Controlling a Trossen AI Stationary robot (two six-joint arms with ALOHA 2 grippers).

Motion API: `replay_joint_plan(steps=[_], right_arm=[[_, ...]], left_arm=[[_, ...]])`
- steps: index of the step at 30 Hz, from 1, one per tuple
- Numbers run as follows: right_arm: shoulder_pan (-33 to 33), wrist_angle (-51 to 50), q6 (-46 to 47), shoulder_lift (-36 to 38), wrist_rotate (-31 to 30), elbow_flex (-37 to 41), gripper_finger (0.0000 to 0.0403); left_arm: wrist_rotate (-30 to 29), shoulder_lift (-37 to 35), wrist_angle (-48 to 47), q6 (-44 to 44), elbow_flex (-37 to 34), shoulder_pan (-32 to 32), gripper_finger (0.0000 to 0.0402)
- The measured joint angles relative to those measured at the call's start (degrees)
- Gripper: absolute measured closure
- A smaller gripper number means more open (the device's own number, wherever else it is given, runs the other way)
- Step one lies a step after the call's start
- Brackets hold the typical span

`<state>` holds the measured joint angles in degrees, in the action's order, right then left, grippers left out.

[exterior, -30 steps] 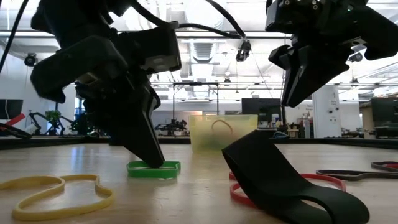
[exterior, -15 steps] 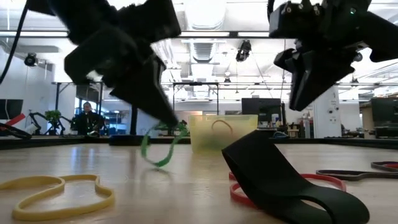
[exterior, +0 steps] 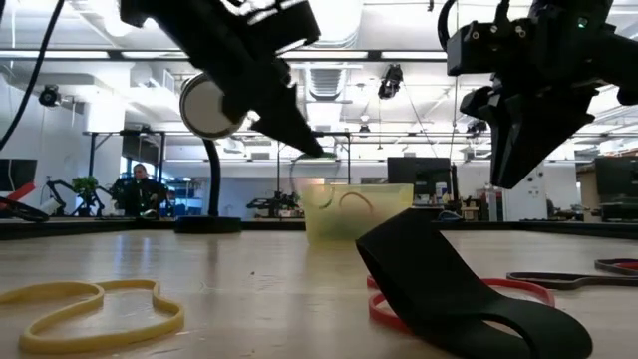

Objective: Pick and place rubber bands into bin
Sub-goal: Put the green rubber band into the yellow bin

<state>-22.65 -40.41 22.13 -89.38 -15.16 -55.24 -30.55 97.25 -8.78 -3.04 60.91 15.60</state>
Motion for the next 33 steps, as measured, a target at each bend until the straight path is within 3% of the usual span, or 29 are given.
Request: replay_joint_plan(steps=[14,21,33], right_arm=[[0.04,0.06,-0.09,0.0,-3.08,2.49,0.0344],[0.04,0.17,-0.26,0.0,-4.68,2.53,0.0344],[0.07,0.42,-0.26,0.0,-6.05,2.53,0.0344]], left_arm=[[0.47,-0.17,11.45,9.97,0.06,-11.09,0.0401],[8.18,-0.11,13.09,9.44,-0.12,-18.18,0.0401],[12.25,0.0,17.56,9.47,-0.38,-21.97,0.0401]])
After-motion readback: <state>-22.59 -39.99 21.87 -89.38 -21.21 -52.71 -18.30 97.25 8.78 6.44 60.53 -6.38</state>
